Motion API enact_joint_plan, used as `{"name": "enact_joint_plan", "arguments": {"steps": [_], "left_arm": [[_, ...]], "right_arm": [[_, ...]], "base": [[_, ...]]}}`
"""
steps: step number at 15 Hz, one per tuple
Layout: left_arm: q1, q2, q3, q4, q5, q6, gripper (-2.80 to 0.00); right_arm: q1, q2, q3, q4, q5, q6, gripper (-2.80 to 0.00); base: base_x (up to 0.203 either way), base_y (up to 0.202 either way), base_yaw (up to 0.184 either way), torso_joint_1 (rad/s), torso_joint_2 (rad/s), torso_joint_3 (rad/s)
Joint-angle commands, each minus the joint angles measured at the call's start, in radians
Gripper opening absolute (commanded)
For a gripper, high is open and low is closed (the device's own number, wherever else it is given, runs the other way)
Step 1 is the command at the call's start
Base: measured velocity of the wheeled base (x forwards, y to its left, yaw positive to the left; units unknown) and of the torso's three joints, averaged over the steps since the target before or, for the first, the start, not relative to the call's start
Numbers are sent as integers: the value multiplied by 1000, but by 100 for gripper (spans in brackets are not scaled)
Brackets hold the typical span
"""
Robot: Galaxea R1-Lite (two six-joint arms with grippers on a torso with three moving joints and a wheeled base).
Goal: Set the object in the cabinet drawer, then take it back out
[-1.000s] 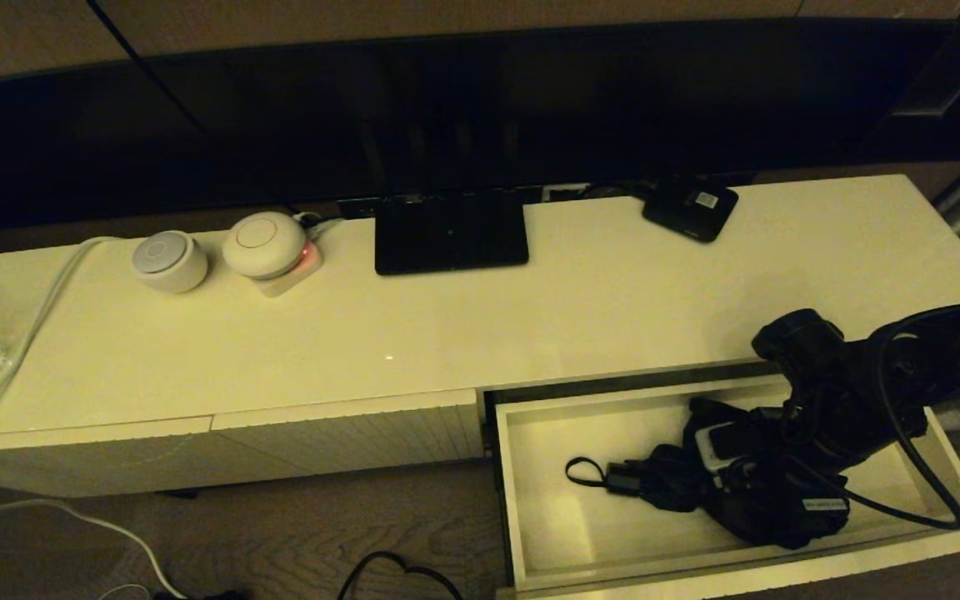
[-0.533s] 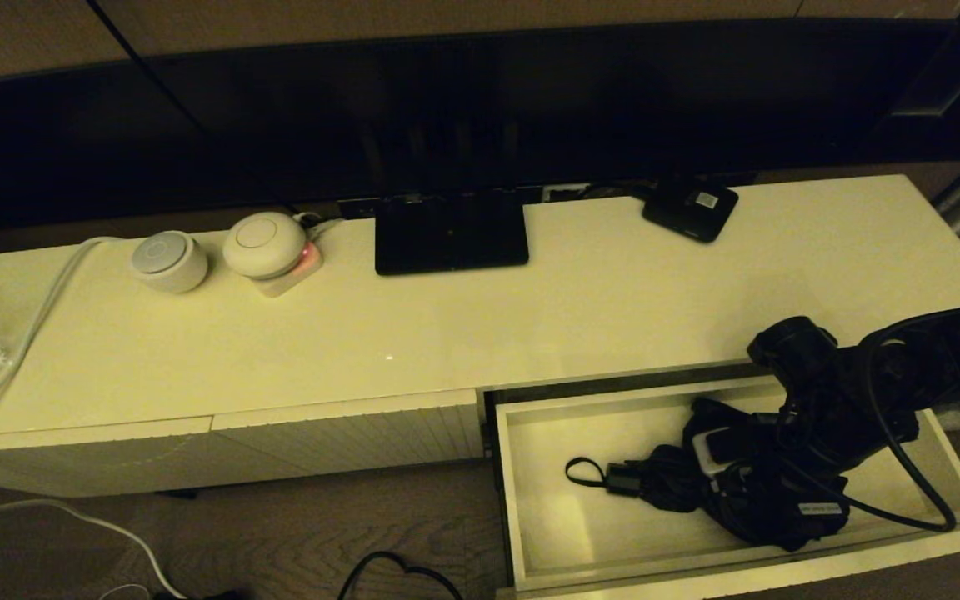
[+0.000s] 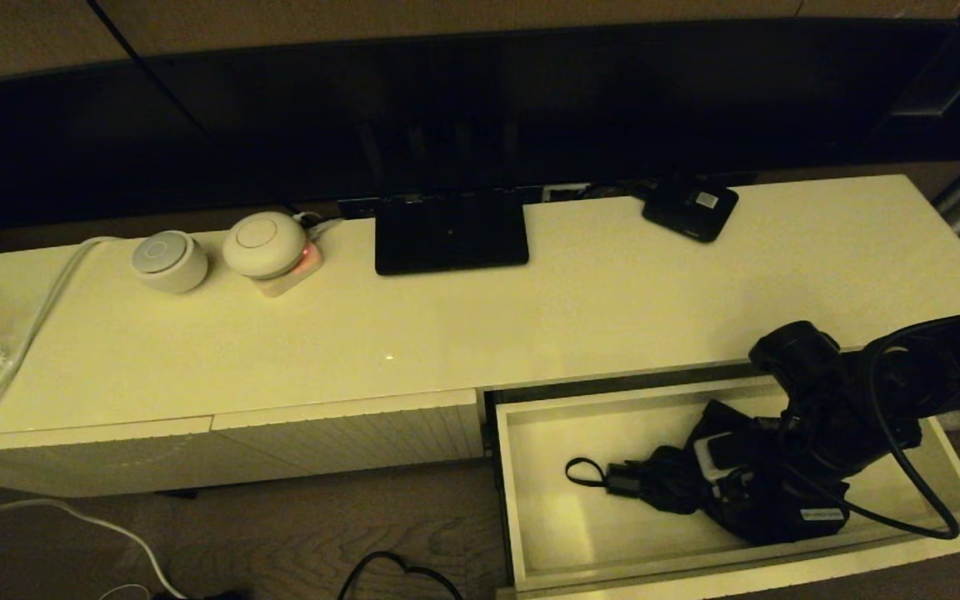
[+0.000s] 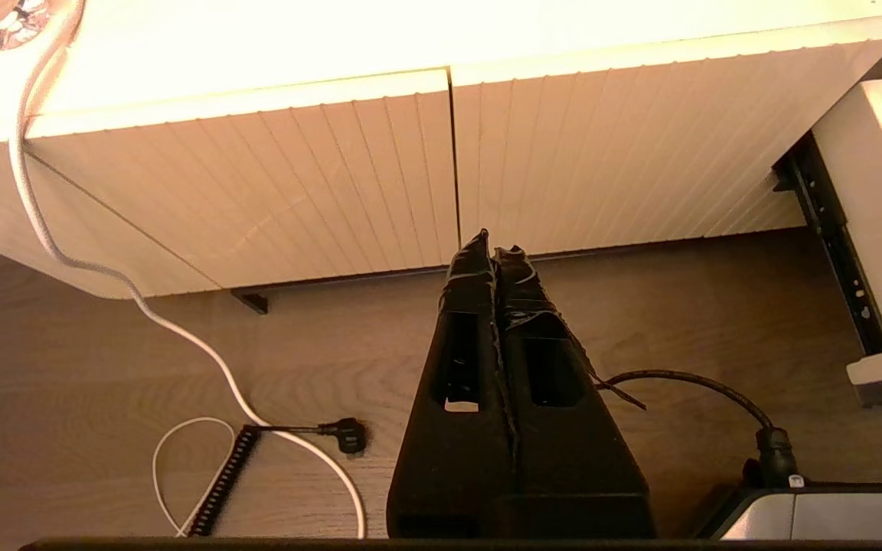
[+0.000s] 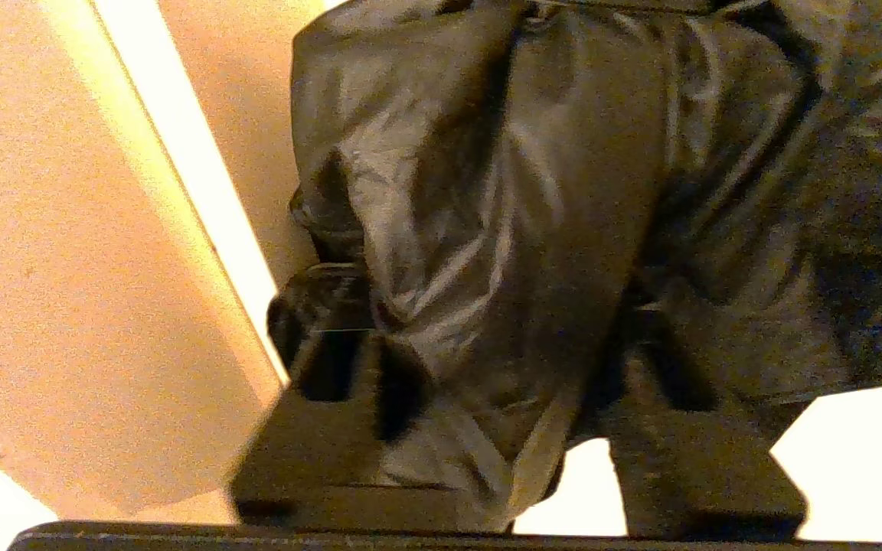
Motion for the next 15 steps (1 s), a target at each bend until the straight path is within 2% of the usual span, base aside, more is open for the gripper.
{"name": "enact_joint_plan", "arguments": {"steps": [1,6,15], "left_arm": [[1,0,3,0,1,0,-280],[1,0,3,0,1,0,-280],[1,0,3,0,1,0,-280]], "right_arm": [[1,-24,9,-13,1,-7,-280],[5,-111,53,-21,1,-8,-280],[16,-385,140,-19,10,-11,-280]], "base": [[0,0,0,0,0,0],[0,0,0,0,0,0],[0,0,0,0,0,0]]}}
